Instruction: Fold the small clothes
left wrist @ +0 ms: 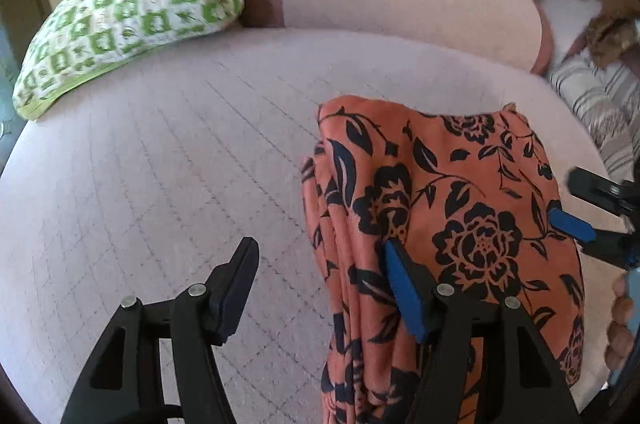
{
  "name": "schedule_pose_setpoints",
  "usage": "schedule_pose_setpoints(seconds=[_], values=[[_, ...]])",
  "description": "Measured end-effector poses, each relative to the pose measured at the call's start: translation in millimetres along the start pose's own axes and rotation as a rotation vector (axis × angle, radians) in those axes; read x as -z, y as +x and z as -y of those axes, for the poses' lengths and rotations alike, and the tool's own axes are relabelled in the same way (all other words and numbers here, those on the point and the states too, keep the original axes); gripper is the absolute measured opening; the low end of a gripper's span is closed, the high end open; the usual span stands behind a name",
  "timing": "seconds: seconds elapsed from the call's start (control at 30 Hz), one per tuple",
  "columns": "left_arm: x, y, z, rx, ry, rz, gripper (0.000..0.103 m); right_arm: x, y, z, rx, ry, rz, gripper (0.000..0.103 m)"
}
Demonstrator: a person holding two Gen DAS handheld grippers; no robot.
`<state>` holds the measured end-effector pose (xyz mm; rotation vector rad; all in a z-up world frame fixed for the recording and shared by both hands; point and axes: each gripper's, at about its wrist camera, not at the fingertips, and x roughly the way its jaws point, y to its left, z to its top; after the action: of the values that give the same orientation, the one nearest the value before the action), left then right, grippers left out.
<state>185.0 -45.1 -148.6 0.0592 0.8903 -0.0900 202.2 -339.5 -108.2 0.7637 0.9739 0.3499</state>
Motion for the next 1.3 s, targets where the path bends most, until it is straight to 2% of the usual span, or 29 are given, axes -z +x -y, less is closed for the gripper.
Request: schedule_pose_setpoints(seconds=[0.17, 0.23, 0.27, 0.37, 0.4, 0.47, 0.53, 0.63, 0.73, 0.93, 1.07, 1.17, 1.3], values=[[9, -26, 1, 0.012, 0.004, 0.026, 0.065, 31, -45, -40, -0.037, -0.126, 0.047, 0.085], [19, -44, -3, 0.027, -0.013, 0.050, 0.066, 47, -44, -45, -0.049, -0.134, 0.032, 0.086], [23, -50, -1, 0.030, -0.022, 0.056, 0.071, 52, -39, -43, -0.040, -0.135, 0.013, 0.086], [41, -20, 5, -0.021, 0.025, -0.040, 0.075, 63, -9, -13, 0.016, -0.082, -0.084, 0.086], [48, -8, 4, -0.016, 0.034, -0.078, 0.075, 63, -7, -15, 0.007, -0.081, -0.075, 0.086], [48, -21, -1, 0.004, 0.001, -0.042, 0.075, 60, -19, -26, 0.009, -0.071, -0.070, 0.086], [44, -42, -2, -0.002, -0.006, -0.013, 0.075, 64, -44, -42, -0.004, -0.129, -0.036, 0.086], [48, -76, 0, -0.013, 0.008, 0.052, 0.075, 84, -89, -61, 0.051, -0.224, 0.054, 0.086], [65, -102, 1, -0.007, -0.004, 0.076, 0.076, 111, -108, -62, 0.069, -0.222, 0.073, 0.086], [98, -127, 1, -0.040, 0.021, 0.069, 0.077, 166, -104, -54, 0.083, -0.196, 0.014, 0.086], [106, -147, -1, -0.059, 0.012, 0.090, 0.077, 185, -104, -53, 0.101, -0.186, 0.011, 0.086], [108, -160, 0, -0.082, 0.016, 0.113, 0.080, 194, -114, -69, 0.163, -0.253, 0.040, 0.086], [112, -178, 3, -0.085, 0.016, 0.139, 0.082, 201, -121, -98, 0.343, -0.398, 0.089, 0.088]])
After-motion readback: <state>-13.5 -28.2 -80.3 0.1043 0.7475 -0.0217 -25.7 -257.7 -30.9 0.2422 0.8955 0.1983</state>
